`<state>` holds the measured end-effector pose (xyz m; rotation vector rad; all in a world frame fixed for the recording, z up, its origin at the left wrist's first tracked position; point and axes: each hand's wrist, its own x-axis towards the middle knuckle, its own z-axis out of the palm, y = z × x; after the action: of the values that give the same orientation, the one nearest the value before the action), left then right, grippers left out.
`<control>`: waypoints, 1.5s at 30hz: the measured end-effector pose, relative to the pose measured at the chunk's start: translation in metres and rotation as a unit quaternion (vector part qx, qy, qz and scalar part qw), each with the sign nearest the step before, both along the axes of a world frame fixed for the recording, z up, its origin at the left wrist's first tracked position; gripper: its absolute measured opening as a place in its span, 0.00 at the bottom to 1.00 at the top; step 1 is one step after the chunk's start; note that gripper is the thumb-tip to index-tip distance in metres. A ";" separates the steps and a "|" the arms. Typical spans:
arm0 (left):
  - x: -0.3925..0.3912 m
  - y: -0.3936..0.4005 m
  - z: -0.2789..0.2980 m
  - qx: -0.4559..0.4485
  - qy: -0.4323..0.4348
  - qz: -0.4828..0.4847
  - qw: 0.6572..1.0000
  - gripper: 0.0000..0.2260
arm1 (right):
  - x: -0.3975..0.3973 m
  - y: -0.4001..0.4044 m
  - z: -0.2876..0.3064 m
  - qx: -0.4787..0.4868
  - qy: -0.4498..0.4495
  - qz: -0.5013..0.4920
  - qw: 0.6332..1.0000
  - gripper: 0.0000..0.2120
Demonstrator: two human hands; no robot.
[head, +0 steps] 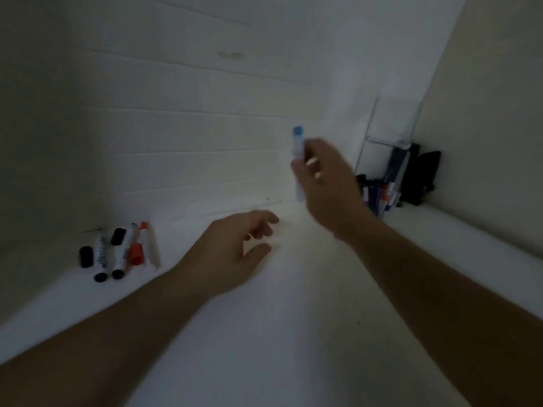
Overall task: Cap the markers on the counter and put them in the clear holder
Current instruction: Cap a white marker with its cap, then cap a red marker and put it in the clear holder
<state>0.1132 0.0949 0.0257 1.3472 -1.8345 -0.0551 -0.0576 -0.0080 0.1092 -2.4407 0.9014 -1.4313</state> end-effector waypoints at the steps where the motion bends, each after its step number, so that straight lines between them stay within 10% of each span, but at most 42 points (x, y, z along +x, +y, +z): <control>1: -0.004 0.000 -0.005 0.001 -0.040 -0.013 0.999 0.17 | -0.015 -0.005 0.018 -0.021 -0.019 -0.024 0.999 0.02; 16: -0.026 0.007 -0.020 -0.029 -0.160 -0.097 0.982 0.14 | -0.121 -0.055 0.022 -0.036 0.165 -0.228 0.959 0.26; 27: -0.033 0.010 -0.018 -0.061 -0.206 -0.131 0.968 0.12 | -0.129 -0.054 -0.001 0.036 0.216 -0.254 0.942 0.18; 32: -0.026 0.006 -0.020 -0.085 -0.197 -0.115 0.970 0.10 | -0.113 -0.048 -0.014 -0.087 0.137 -0.291 0.943 0.22; 45: 0.120 0.019 0.057 -0.081 -0.011 0.286 0.955 0.10 | 0.095 0.052 -0.089 0.101 0.208 0.116 0.966 0.18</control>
<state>0.2334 0.1138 0.0823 1.7075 -1.3678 0.4063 0.0372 0.0437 0.0197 -2.6236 0.7530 -0.7234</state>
